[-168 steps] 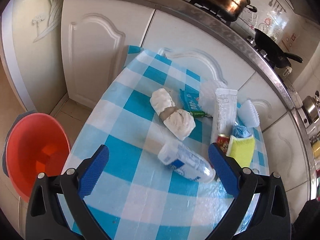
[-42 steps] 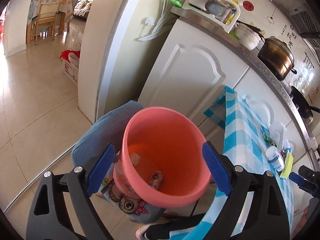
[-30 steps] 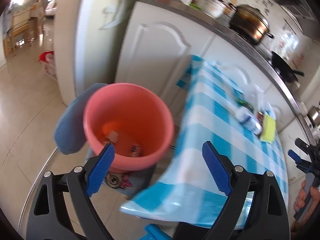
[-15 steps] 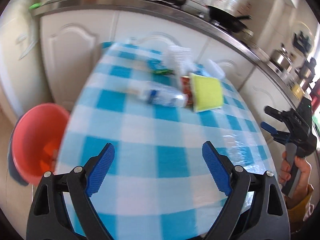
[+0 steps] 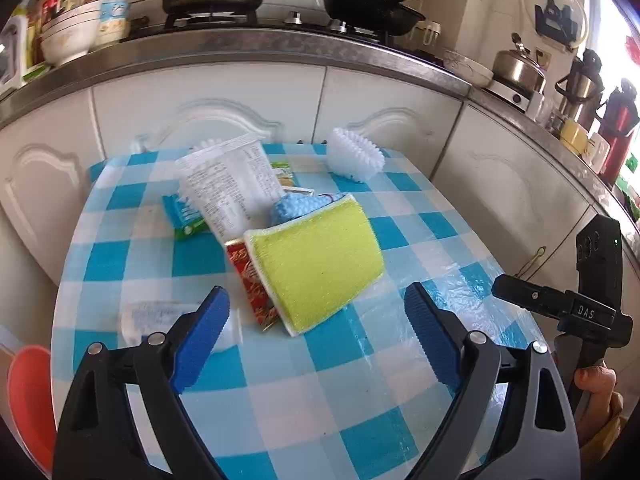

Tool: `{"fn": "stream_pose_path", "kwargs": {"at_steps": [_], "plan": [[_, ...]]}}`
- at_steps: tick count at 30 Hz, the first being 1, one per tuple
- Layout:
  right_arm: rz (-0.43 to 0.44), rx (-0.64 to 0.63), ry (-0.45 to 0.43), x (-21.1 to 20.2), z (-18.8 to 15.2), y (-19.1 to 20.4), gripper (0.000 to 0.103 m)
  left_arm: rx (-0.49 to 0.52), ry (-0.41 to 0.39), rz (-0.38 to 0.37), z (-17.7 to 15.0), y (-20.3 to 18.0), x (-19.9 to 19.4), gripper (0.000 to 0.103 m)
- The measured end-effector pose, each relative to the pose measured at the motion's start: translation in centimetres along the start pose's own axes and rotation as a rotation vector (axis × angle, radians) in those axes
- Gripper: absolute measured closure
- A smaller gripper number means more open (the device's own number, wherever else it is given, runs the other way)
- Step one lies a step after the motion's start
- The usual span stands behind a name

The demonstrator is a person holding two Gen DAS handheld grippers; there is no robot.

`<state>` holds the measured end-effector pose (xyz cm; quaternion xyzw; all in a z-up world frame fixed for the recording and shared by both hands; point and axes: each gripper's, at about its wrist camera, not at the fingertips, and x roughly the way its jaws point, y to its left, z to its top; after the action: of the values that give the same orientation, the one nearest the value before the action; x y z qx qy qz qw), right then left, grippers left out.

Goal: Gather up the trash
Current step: 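Move the left tool back over the table around the yellow-green sponge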

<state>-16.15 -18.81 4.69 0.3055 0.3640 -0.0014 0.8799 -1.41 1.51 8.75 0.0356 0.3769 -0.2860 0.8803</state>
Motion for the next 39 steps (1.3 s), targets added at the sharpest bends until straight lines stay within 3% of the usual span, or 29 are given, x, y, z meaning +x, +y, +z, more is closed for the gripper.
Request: {"fn": "stream_pose_path", "kwargs": {"at_steps": [8, 10, 14, 21, 27, 30, 33, 36, 39], "plan": [[0.005, -0.031, 0.033, 2.1, -0.5, 0.5, 0.015, 0.132, 0.111, 0.005, 5.8, -1.5, 6.3, 0.013], [0.007, -0.031, 0.038, 2.3, -0.7, 0.4, 0.015, 0.126, 0.129, 0.045, 6.5, -1.3, 7.8, 0.015], [-0.006, -0.036, 0.036, 2.4, -0.9, 0.3, 0.015, 0.106, 0.161, 0.046, 7.3, -0.7, 10.2, 0.023], [-0.037, -0.004, 0.018, 2.0, -0.8, -1.1, 0.015, 0.041, 0.243, -0.093, 5.0, -2.0, 11.0, 0.025], [-0.083, 0.019, -0.017, 0.8, -0.7, -2.4, 0.015, 0.059, 0.296, -0.228, 1.5, -5.4, 9.6, 0.025], [-0.096, 0.015, -0.017, 0.4, -1.0, -2.5, 0.015, 0.048, 0.294, -0.254, 1.0, -5.5, 8.9, 0.025], [-0.100, -0.005, -0.006, 0.5, -1.6, -2.1, 0.015, 0.069, 0.256, -0.164, 1.3, -4.8, 8.1, 0.024], [-0.091, -0.011, -0.002, 0.7, -1.8, -1.9, 0.015, 0.106, 0.305, -0.163, 0.7, -4.3, 8.8, 0.017], [-0.093, -0.003, -0.004, 0.6, -1.8, -2.1, 0.015, 0.197, 0.318, -0.080, -0.2, -4.3, 10.1, 0.014]]}}
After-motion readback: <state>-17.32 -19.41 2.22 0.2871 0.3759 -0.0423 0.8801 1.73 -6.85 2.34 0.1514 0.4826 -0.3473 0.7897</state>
